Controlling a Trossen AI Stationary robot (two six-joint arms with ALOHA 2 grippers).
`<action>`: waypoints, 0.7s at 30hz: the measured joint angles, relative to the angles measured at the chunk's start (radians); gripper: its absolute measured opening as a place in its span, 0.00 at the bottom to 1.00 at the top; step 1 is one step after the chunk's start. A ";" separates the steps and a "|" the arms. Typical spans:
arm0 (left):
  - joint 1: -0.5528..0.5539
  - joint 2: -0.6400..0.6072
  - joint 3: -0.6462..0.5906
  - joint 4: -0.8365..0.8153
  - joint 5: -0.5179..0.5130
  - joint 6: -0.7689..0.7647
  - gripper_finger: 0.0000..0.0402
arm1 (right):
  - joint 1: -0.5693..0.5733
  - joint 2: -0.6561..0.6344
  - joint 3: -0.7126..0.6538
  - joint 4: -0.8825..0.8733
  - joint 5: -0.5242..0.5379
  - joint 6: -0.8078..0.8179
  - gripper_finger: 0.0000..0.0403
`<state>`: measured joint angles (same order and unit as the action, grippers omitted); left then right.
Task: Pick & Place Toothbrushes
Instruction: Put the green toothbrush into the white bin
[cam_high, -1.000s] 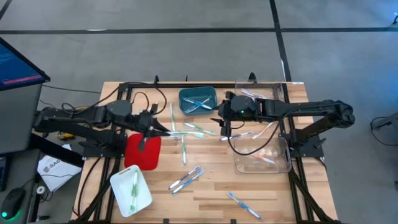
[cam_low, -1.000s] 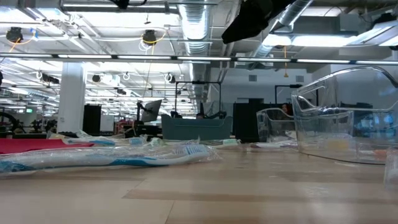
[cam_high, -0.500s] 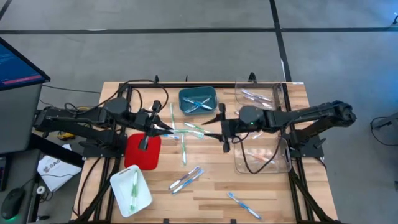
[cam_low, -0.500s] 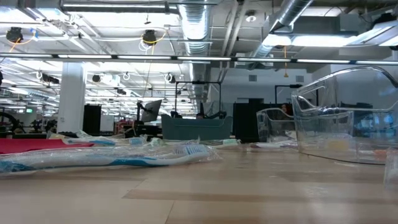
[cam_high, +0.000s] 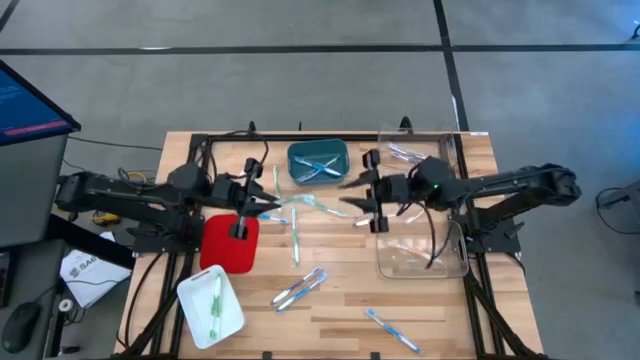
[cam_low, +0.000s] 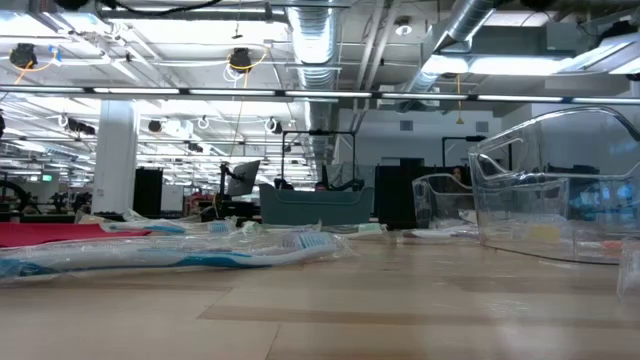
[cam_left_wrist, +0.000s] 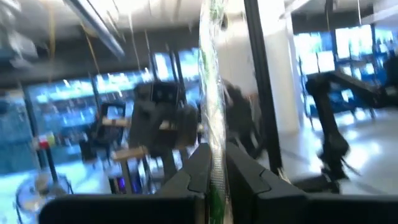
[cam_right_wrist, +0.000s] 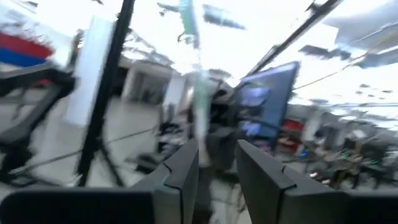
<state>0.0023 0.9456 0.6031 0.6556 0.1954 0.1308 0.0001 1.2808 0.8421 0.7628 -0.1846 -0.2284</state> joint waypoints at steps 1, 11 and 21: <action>0.000 0.019 -0.013 0.064 -0.002 -0.002 0.04 | -0.007 0.002 -0.001 0.019 0.002 0.001 0.26; 0.000 0.231 -0.046 0.401 0.007 0.027 0.04 | -0.027 0.005 0.000 0.061 0.001 -0.007 0.26; 0.054 0.354 -0.046 0.521 0.039 -0.001 0.04 | -0.058 0.131 0.000 0.126 0.003 -0.035 0.26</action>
<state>0.0568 1.2991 0.5575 1.1766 0.2344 0.1299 -0.0579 1.4114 0.8417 0.8890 -0.1818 -0.2637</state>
